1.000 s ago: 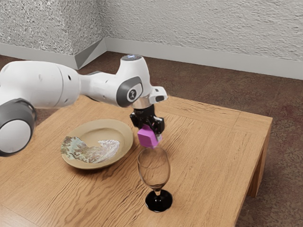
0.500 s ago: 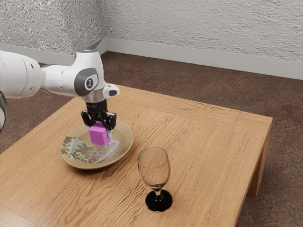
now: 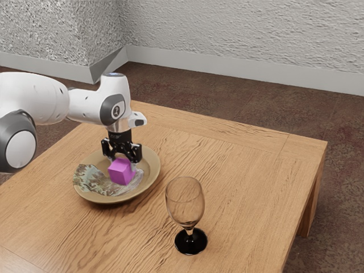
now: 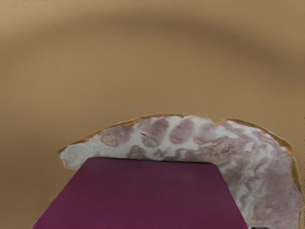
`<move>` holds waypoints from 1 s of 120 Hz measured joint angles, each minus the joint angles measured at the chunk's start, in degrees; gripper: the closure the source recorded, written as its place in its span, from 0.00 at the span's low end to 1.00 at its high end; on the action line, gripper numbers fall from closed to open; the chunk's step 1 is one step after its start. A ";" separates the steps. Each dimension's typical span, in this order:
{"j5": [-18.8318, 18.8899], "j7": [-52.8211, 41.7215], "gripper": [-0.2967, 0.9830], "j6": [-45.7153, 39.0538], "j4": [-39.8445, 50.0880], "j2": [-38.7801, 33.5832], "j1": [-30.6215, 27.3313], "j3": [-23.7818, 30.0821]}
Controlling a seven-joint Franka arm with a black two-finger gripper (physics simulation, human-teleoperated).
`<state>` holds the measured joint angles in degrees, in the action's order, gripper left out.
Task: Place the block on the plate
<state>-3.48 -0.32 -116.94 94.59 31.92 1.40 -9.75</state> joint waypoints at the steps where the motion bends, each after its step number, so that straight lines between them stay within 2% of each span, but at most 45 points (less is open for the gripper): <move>1: -0.01 -0.04 0.34 0.00 0.00 -0.01 0.01 0.00; 20: -0.10 -0.73 0.29 0.42 0.14 -1.98 0.24 0.00; 46: 0.08 -3.33 0.25 5.63 0.75 -10.72 1.96 0.52; 78: 0.59 -17.55 0.24 12.61 -1.22 -20.61 3.96 1.84; 93: 2.94 -24.23 0.24 15.07 -2.61 -24.76 5.20 2.24; 120: 4.00 -33.36 0.23 17.34 -2.88 -26.15 5.90 2.22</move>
<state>0.52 -33.67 -99.60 91.71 5.77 7.29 -7.53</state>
